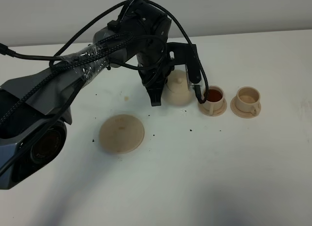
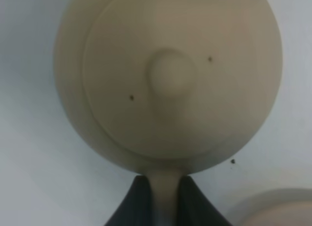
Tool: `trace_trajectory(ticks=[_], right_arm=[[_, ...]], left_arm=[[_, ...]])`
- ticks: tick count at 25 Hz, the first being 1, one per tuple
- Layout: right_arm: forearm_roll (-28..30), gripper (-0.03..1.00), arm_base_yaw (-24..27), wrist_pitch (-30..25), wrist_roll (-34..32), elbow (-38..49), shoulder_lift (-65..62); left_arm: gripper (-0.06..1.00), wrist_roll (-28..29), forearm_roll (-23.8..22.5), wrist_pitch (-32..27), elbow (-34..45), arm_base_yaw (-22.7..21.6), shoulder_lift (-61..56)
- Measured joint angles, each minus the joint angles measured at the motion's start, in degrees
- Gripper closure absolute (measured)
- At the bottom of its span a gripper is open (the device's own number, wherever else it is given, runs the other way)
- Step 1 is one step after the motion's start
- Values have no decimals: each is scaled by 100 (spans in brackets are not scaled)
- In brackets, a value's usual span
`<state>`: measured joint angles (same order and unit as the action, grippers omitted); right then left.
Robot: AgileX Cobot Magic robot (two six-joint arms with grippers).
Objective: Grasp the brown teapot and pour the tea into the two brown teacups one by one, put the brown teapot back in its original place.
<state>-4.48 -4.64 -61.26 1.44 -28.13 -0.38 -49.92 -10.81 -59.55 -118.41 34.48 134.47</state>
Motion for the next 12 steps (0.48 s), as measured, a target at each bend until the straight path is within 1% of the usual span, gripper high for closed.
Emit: trace_trajectory(ticks=[3, 7, 12], right_arm=[[0, 73, 0, 0, 0, 0, 0], [0, 73, 0, 0, 0, 0, 0], [0, 73, 0, 0, 0, 0, 0]], left_arm=[[79, -175, 26, 334, -6, 0, -46], [79, -505, 26, 942, -82, 70, -48], [79, -657, 26, 1472, -123, 179, -50]])
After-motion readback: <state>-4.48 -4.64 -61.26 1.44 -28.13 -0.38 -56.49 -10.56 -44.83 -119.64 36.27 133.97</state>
